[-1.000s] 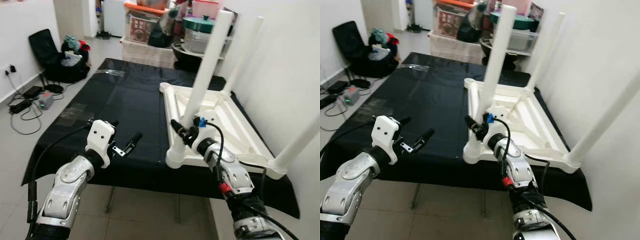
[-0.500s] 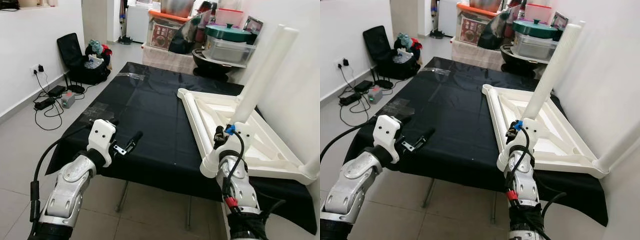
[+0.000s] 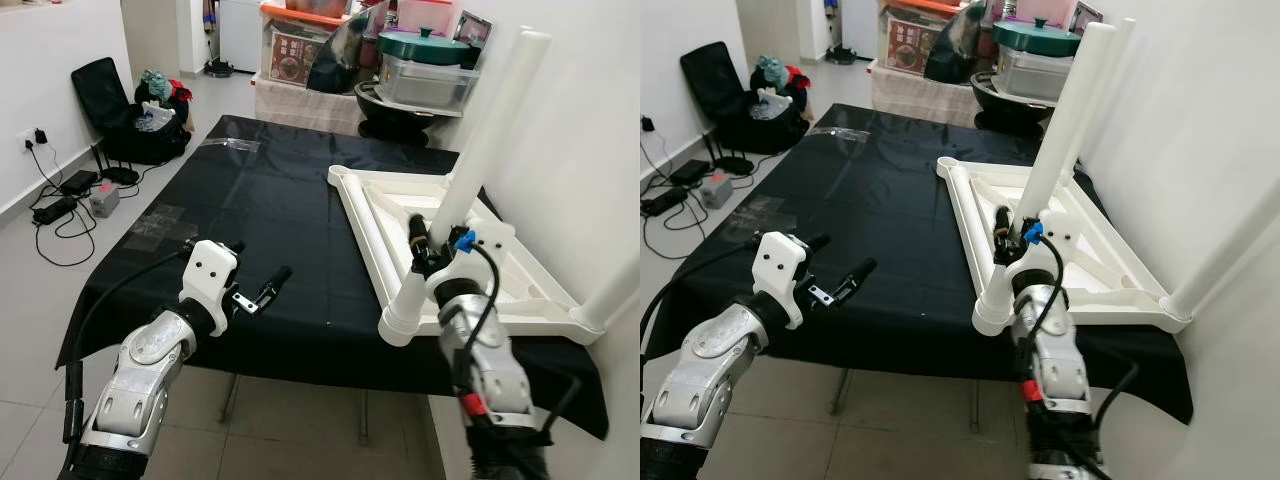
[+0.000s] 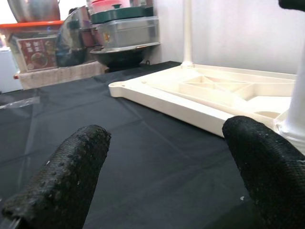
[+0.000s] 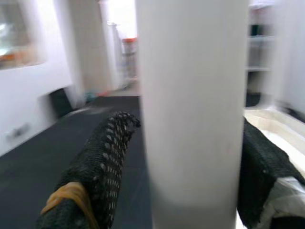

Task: Building children table

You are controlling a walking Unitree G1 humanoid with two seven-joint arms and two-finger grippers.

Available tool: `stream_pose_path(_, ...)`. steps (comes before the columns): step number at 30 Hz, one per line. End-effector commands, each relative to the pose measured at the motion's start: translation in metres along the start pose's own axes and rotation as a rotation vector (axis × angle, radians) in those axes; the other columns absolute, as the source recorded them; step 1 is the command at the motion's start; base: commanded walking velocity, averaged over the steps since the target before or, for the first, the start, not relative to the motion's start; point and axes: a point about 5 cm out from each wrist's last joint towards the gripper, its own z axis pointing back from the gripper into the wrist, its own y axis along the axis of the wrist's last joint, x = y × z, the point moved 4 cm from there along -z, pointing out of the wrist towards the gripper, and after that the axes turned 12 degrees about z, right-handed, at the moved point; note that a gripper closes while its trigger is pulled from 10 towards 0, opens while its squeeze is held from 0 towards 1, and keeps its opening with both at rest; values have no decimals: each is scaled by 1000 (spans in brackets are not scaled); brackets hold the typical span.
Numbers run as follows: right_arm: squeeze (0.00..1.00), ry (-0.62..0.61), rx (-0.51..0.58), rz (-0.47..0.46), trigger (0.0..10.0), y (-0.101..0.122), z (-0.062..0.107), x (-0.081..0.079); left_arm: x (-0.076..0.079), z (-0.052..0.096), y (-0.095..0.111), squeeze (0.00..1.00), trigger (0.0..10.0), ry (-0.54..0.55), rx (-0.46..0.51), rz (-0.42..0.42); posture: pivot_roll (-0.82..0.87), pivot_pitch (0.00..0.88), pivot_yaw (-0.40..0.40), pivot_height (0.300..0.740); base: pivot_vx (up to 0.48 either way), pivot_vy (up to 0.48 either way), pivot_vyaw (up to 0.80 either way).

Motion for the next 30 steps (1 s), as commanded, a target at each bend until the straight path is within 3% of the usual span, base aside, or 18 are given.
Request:
stream_pose_path(1, 0, 318, 2, 5, 10000, 0, 10, -29, 3, -1, -1, 0, 10000, -23, -1, 11, 88, 0, -118, 740, 0, 0, 0)
stream_pose_path(3, 0, 413, -18, 13, 10000, -2, 16, -34, 3, -2, 0, 0, 10000, -26, 0, 11, 88, 0, -118, 740, 0, 0, 0)
stream_pose_path(6, 0, 418, -19, 13, 10000, -2, 16, -35, 3, -2, -1, 0, 10000, -26, 0, 11, 88, 0, -118, 740, 0, 0, 0)
stream_pose_path(9, 0, 494, -111, 114, 10000, -22, 11, -43, 4, -4, -2, 0, 10000, -24, 1, 5, 96, 0, -134, 740, 0, 0, 0)
stream_pose_path(15, 0, 507, -158, 62, 10000, -38, -2, -67, 1, 0, 0, 0, 10000, -10, 1, -4, 131, 0, -146, 740, 0, 0, 0)
stream_pose_path(20, 0, 491, -201, 33, 9725, -47, -10, -74, -4, -1, 1, 0, 10000, -4, 1, -18, 137, 0, -151, 740, 0, 0, 0)
stream_pose_path(21, 0, 473, -216, 26, 8627, -49, -11, -72, -3, -1, 2, 0, 10000, -4, 4, -16, 138, 0, -153, 740, 0, 0, 0)
stream_pose_path(23, 0, 473, -216, 26, 8627, -49, -11, -72, -3, -1, 2, 0, 10000, -4, 4, -16, 138, 0, -153, 740, 0, 0, 0)
stream_pose_path(24, 0, 437, -230, 8, 2745, -52, -12, -69, -2, -2, 2, 0, 10000, -5, 6, -14, 139, 0, -152, 740, 0, 0, 0)
stream_pose_path(26, 0, 416, -239, -3, 2745, -54, -13, -66, -1, -2, 2, 0, 10000, -6, 8, -14, 139, 0, -152, 740, 0, 0, 0)
stream_pose_path(27, 0, 337, -249, -6, 0, -57, -15, -55, 0, -1, 2, 0, 10000, -7, 8, -13, 139, 0, -150, 740, 0, 0, 0)
stream_pose_path(28, 0, 115, -283, -7, 0, -64, -18, -26, -1, 0, 2, 0, 10000, -6, 5, -13, 131, 0, -147, 740, 0, 0, 0)
stream_pose_path(29, 0, 115, -283, -7, 0, -64, -18, -26, -1, 0, 2, 0, 10000, -6, 5, -13, 131, 0, -147, 740, 0, 0, 0)
stream_pose_path(30, 0, -186, -335, -27, 0, -72, -13, 11, -2, 0, 2, 0, 10000, -4, 4, -14, 128, 0, -145, 740, 0, 0, 0)
